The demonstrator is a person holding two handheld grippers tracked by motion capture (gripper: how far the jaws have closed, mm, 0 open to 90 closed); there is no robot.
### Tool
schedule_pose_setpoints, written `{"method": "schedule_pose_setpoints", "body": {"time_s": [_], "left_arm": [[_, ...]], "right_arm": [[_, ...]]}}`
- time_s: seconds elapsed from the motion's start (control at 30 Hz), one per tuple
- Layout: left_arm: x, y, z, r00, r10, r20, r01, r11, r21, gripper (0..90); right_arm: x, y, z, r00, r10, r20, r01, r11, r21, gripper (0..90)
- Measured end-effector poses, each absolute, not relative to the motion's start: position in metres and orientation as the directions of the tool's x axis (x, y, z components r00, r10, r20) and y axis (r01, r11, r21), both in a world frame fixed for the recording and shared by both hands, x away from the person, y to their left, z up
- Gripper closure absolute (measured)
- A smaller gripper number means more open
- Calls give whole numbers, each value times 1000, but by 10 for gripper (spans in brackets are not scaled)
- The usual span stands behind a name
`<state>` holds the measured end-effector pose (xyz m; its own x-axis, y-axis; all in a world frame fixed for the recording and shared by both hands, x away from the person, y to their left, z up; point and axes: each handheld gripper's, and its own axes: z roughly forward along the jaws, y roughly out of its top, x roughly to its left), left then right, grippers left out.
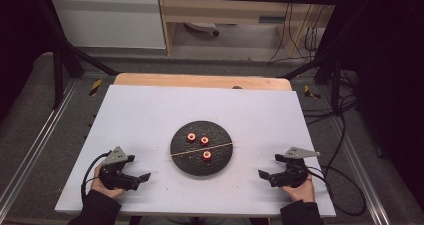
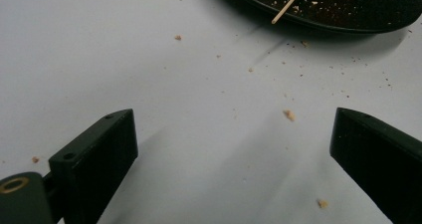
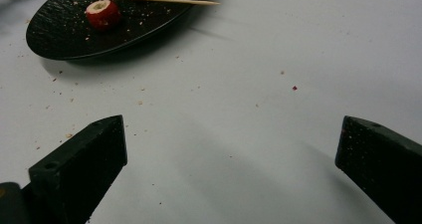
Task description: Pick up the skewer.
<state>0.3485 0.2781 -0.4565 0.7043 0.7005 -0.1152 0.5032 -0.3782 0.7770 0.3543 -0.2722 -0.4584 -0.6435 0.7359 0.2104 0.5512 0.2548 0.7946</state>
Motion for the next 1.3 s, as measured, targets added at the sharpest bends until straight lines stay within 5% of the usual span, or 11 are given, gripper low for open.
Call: {"method": "schedule_pose_setpoints", "body": {"time_s": [0.8,1.3], "left_arm": [[350,264,-439,702,700,-131,514,-370,773,110],[358,240,-416,702,701,-124,506,-370,780,418]], "right_arm": [[354,-271,-456,-641,736,219,551,241,799,10],[355,-269,-456,-640,737,218,556,248,793,10]]}}
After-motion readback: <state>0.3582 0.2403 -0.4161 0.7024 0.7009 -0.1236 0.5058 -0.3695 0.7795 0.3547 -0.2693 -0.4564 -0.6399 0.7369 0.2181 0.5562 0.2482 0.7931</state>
